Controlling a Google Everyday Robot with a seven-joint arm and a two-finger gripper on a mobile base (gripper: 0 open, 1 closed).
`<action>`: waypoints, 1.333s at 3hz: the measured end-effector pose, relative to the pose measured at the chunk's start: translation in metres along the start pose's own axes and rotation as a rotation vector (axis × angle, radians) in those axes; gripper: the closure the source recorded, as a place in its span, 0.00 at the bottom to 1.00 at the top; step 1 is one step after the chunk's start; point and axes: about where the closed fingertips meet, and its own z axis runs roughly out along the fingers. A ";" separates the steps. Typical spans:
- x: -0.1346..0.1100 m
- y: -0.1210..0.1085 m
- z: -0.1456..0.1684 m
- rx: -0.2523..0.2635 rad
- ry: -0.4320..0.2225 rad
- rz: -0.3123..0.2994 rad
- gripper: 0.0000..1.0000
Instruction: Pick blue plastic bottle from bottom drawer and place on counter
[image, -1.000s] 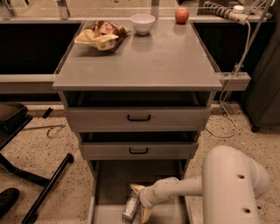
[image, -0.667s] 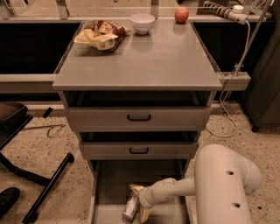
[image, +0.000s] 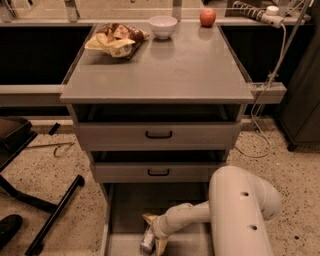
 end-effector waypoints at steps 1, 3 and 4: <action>-0.005 -0.001 0.016 -0.081 0.015 -0.015 0.00; -0.007 0.004 0.035 -0.144 0.017 -0.013 0.00; -0.007 0.009 0.043 -0.159 -0.013 -0.014 0.19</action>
Offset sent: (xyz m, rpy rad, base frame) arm 0.0005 0.0258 -0.0286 -0.0933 0.1098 0.0825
